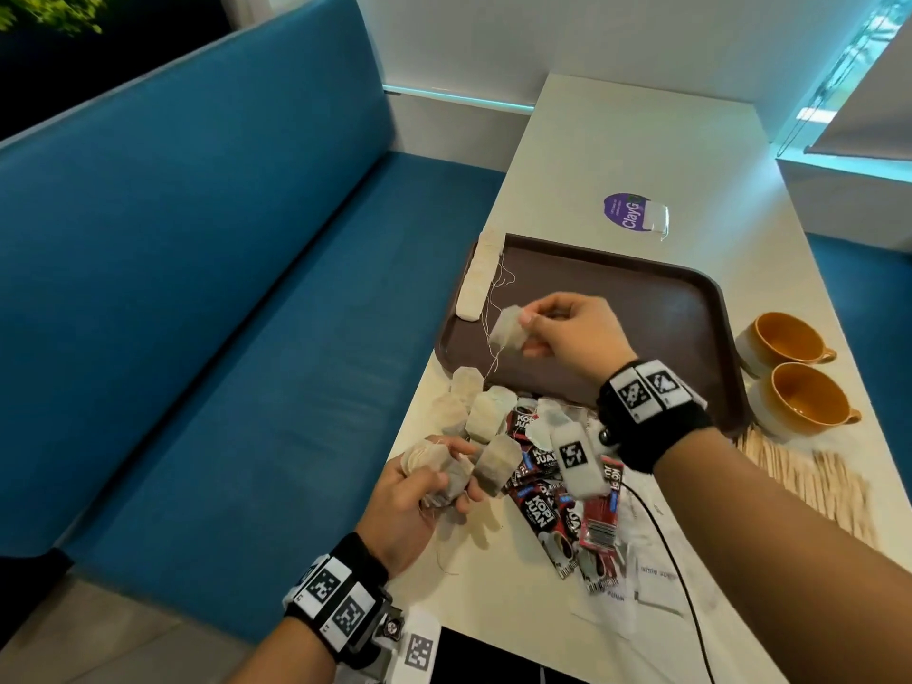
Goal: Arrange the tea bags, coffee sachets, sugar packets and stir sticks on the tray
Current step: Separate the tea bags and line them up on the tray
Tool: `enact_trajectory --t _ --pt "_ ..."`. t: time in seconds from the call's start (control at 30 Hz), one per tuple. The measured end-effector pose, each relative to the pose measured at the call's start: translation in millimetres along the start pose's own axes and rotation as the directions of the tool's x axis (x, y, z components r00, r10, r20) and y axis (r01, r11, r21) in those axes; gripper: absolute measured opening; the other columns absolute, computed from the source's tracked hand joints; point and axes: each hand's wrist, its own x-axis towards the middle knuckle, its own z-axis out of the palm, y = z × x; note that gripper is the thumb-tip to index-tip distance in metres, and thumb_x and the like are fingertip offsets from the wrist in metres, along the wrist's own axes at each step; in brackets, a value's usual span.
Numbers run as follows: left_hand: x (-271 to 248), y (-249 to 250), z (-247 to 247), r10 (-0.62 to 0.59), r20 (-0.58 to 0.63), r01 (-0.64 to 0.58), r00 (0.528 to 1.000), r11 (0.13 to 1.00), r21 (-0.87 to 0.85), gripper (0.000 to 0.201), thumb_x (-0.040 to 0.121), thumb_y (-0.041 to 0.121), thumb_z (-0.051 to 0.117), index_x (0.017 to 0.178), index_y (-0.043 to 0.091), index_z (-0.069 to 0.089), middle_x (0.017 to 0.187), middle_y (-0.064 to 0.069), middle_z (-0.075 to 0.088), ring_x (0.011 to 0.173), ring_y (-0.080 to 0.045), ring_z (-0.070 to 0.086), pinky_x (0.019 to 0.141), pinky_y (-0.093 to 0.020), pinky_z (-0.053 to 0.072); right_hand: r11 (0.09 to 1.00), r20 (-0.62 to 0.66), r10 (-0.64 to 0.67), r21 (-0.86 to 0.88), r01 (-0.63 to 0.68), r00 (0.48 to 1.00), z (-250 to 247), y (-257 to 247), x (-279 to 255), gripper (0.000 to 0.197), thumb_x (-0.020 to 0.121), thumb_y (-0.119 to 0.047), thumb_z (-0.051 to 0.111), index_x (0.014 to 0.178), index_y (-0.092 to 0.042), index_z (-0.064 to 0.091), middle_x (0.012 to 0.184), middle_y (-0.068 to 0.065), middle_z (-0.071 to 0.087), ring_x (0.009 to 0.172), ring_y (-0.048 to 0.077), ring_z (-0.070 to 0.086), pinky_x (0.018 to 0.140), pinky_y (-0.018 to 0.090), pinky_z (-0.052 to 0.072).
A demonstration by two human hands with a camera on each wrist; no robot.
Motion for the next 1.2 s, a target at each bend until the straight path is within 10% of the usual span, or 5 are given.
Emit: enact_trajectory --t 0.3,0.43,0.87,1.2 --pt "2.9 -3.5 -3.4 -0.040 -0.029 0.041 0.999 0.999 0.004 0.028 0.086 0.001 0.058 0.113 0.004 0.064 0.077 -0.027 0.060 0.057 -0.024 0.052 0.054 -0.032 0.049 0.995 0.070 0.010 -0.098 -0.003 0.997 36.2 5.9 81.4 0.008 0.097 -0.013 0.068 0.093 -0.006 0.070 0.079 0.019 0.070 0.069 0.030 0.067 0.080 0.054 0.062" --pt "2.8 -5.1 -4.8 -0.042 -0.022 0.042 0.999 0.999 -0.002 0.029 0.087 0.005 0.065 0.115 0.001 0.062 0.079 -0.027 0.063 0.061 -0.027 0.055 0.055 -0.031 0.050 0.979 0.233 0.139 -0.178 -0.098 0.962 48.8 7.1 90.3 0.011 0.096 -0.013 0.069 0.100 -0.003 0.069 0.083 0.017 0.069 0.069 0.024 0.070 0.072 0.042 0.062" --pt "5.3 -4.1 -3.7 -0.020 0.011 0.020 1.000 1.000 -0.008 0.032 0.084 0.010 0.072 0.115 0.009 0.066 0.089 -0.023 0.068 0.074 -0.028 0.065 0.060 -0.032 0.054 0.948 0.097 0.038 -0.317 -0.006 0.995 50.7 17.8 112.1 0.022 0.086 -0.017 0.080 0.104 -0.016 0.069 0.083 0.004 0.064 0.065 0.018 0.063 0.059 0.032 0.059" --pt "3.6 -6.3 -5.6 -0.007 -0.009 0.007 1.000 1.000 0.027 0.033 0.088 0.008 0.072 0.118 0.001 0.062 0.089 -0.027 0.069 0.070 -0.024 0.066 0.060 -0.029 0.055 0.813 0.235 0.046 -0.574 0.100 0.971 57.1 19.6 117.8 0.032 0.075 -0.032 0.089 0.104 -0.027 0.077 0.102 0.000 0.064 0.086 0.016 0.062 0.087 0.036 0.058"
